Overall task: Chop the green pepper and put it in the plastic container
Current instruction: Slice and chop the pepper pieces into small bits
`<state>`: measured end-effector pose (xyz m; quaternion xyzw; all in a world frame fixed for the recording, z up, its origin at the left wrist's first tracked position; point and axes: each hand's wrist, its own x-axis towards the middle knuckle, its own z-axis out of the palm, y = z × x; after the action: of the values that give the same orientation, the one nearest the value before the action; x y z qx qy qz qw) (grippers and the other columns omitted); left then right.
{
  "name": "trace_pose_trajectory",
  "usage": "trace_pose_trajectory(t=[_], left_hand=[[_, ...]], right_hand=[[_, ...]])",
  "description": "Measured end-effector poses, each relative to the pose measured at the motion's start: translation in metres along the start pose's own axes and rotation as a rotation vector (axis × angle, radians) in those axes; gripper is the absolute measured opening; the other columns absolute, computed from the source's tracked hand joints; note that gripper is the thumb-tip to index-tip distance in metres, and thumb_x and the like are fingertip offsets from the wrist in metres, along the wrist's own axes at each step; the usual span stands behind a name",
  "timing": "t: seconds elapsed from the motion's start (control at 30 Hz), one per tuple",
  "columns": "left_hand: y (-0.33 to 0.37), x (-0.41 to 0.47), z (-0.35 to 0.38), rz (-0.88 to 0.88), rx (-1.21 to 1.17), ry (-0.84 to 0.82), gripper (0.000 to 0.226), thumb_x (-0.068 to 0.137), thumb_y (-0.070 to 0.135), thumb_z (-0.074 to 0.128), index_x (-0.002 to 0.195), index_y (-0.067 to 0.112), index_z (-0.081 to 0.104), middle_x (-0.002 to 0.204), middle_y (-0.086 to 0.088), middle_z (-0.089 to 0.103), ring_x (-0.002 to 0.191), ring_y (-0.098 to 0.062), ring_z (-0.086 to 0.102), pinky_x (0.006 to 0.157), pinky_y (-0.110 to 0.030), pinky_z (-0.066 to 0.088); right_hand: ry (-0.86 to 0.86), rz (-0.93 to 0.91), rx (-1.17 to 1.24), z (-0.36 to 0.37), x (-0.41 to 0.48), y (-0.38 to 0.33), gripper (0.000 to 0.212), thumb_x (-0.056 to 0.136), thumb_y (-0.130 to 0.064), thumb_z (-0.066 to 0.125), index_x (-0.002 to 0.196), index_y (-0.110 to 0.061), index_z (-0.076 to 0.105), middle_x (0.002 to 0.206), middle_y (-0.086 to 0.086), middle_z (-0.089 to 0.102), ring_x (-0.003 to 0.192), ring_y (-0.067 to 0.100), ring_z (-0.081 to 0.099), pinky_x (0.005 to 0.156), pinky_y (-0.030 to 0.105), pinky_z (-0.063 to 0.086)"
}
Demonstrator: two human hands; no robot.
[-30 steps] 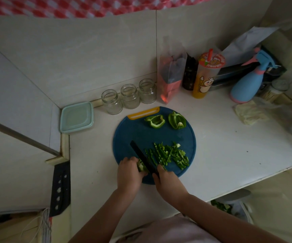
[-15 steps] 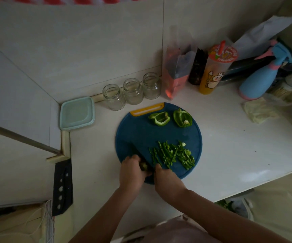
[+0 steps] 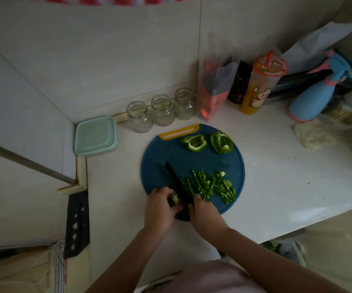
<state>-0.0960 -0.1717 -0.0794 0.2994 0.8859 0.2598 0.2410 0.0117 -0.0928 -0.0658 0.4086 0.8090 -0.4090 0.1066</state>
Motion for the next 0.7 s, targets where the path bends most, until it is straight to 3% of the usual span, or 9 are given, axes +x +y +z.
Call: trace_pose_trajectory(t=[0.1, 0.23, 0.4, 0.7], left_hand=[[-0.001, -0.002, 0.001, 0.004, 0.003, 0.010, 0.048, 0.068, 0.023, 0.081, 0.111, 0.016, 0.062, 0.105, -0.003, 0.055, 0.099, -0.019, 0.056, 0.082, -0.028, 0.046], [-0.001, -0.005, 0.002, 0.024, 0.017, 0.046, 0.044, 0.069, 0.021, 0.081, 0.108, 0.014, 0.063, 0.101, -0.002, 0.057, 0.097, -0.020, 0.057, 0.082, -0.032, 0.046], [0.000, -0.009, 0.001, 0.050, 0.270, 0.107, 0.042, 0.075, 0.037, 0.073, 0.114, 0.025, 0.061, 0.111, 0.008, 0.062, 0.106, -0.018, 0.052, 0.086, -0.032, 0.035], [-0.002, -0.010, 0.000, 0.076, 0.322, 0.136, 0.043, 0.077, 0.040, 0.071, 0.116, 0.026, 0.061, 0.115, 0.008, 0.063, 0.112, -0.018, 0.049, 0.084, -0.031, 0.028]], right_hand=[[0.027, -0.004, -0.004, -0.003, -0.010, 0.009, 0.026, 0.100, -0.023, 0.037, 0.116, -0.004, 0.044, 0.104, 0.020, 0.063, 0.094, 0.036, 0.062, 0.074, 0.039, 0.048], [0.044, -0.053, 0.028, -0.007, -0.016, 0.010, 0.024, 0.100, -0.022, 0.039, 0.113, -0.003, 0.046, 0.101, 0.021, 0.063, 0.089, 0.035, 0.062, 0.064, 0.032, 0.040], [0.034, -0.111, 0.032, -0.007, -0.023, 0.007, 0.022, 0.100, -0.023, 0.039, 0.109, -0.004, 0.047, 0.097, 0.021, 0.062, 0.086, 0.034, 0.061, 0.061, 0.029, 0.033], [0.005, -0.102, 0.007, -0.007, -0.022, 0.005, 0.024, 0.100, -0.023, 0.039, 0.112, -0.004, 0.048, 0.101, 0.021, 0.063, 0.091, 0.034, 0.060, 0.070, 0.035, 0.044]])
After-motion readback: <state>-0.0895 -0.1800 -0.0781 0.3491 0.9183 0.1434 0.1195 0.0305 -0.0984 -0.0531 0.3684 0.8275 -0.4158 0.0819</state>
